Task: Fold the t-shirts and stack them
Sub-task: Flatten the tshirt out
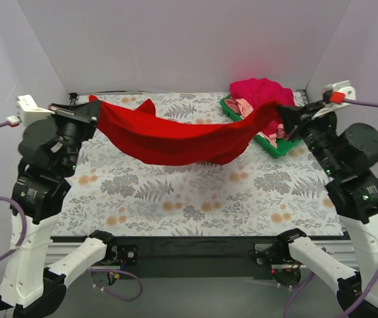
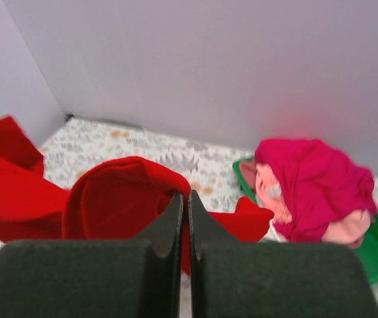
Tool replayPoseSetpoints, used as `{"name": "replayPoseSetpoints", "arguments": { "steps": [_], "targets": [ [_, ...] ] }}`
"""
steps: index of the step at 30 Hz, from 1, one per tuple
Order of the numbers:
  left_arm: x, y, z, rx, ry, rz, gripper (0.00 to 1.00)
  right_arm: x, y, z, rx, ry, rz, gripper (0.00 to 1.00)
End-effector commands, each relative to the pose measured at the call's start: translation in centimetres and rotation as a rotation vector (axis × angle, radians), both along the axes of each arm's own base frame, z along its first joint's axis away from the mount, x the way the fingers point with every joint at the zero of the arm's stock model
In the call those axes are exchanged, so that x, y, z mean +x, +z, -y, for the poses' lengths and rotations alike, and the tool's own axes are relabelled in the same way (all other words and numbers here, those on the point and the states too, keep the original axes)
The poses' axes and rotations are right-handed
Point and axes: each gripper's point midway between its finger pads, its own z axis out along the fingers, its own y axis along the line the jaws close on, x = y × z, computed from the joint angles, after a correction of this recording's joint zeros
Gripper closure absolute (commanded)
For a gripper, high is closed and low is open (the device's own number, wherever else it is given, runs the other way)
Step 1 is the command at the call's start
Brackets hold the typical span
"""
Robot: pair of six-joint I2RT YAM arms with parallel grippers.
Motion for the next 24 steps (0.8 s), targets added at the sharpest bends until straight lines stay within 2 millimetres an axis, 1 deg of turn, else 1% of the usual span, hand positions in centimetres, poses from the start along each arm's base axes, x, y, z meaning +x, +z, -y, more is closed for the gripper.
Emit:
{"name": "replayPoseSetpoints", "arguments": {
  "steps": [1, 2, 3, 4, 5, 6, 7, 8, 9, 10, 11, 13, 14, 16, 18, 21, 22, 23, 24],
  "targets": [
    [-3.6, 7.1, -1.9, 0.029, 0.023, 0.166, 1.00, -3.3, 7.1, 1.2, 0.007, 0.014, 0.172, 0.99],
    [-4.3, 7.8, -2.1, 0.041, 0.021, 0.176, 1.00, -4.2, 8.3, 0.9, 0.004, 0.048, 0.196, 0.99],
    [-4.9, 9.0, -2.3, 0.043, 0.015, 0.199, 1.00, -6.1, 11.0, 1.3, 0.011, 0.066, 0.256, 0.99],
    [-6.3, 10.9, -2.7, 0.033, 0.011, 0.249, 1.00, -6.5, 11.8, 1.1, 0.009, 0.086, 0.271, 0.99],
    [-7.1, 11.8, -2.7, 0.029, -0.004, 0.275, 1.00, -7.7, 13.1, 0.8, 0.011, 0.125, 0.305, 0.99],
    [-7.9, 12.6, -2.9, 0.028, -0.004, 0.300, 1.00, -9.4, 15.0, 1.2, 0.023, 0.142, 0.355, 0.99],
    [-8.5, 13.2, -3.1, 0.026, -0.003, 0.318, 1.00, -10.0, 16.0, 1.1, 0.030, 0.159, 0.378, 0.99],
    [-9.6, 14.2, -3.6, 0.016, 0.002, 0.347, 1.00, -10.9, 16.7, 0.7, 0.032, 0.198, 0.400, 0.99],
    [-10.0, 14.6, -3.6, 0.010, -0.003, 0.357, 1.00, -11.7, 17.4, 0.5, 0.032, 0.221, 0.424, 0.99],
    [-10.9, 15.1, -3.8, 0.006, -0.012, 0.378, 1.00, -13.0, 19.0, 0.6, 0.042, 0.244, 0.467, 0.99],
    [-11.8, 15.7, -3.8, 0.001, -0.024, 0.401, 1.00, -13.8, 19.4, 0.2, 0.037, 0.283, 0.485, 0.99],
    [-13.0, 16.5, -3.9, -0.003, -0.039, 0.436, 1.00, -15.2, 20.8, 0.3, 0.051, 0.308, 0.525, 0.99],
    [-13.7, 17.0, -4.2, -0.008, -0.038, 0.454, 1.00, -15.5, 21.2, 0.4, 0.051, 0.310, 0.540, 0.99],
    [-14.2, 17.5, -4.5, -0.001, -0.029, 0.474, 1.00, -15.7, 22.0, 0.8, 0.060, 0.287, 0.562, 0.99],
    [-14.1, 17.9, -4.6, 0.009, -0.019, 0.480, 1.00, -15.2, 22.4, 1.2, 0.062, 0.255, 0.570, 0.99],
    [-11.7, 17.5, -4.1, 0.037, -0.006, 0.443, 1.00, -13.4, 22.5, 0.9, 0.050, 0.228, 0.558, 0.99],
    [-10.9, 17.2, -3.9, 0.047, 0.001, 0.428, 1.00, -12.0, 22.2, 0.5, 0.039, 0.223, 0.537, 0.99],
    [-8.7, 16.5, -3.2, 0.070, 0.001, 0.385, 1.00, -10.9, 22.0, 0.3, 0.032, 0.210, 0.526, 0.99],
    [-7.5, 16.0, -2.9, 0.086, 0.010, 0.359, 1.00, -10.0, 21.9, 0.1, 0.025, 0.198, 0.516, 0.99]
  ]
}}
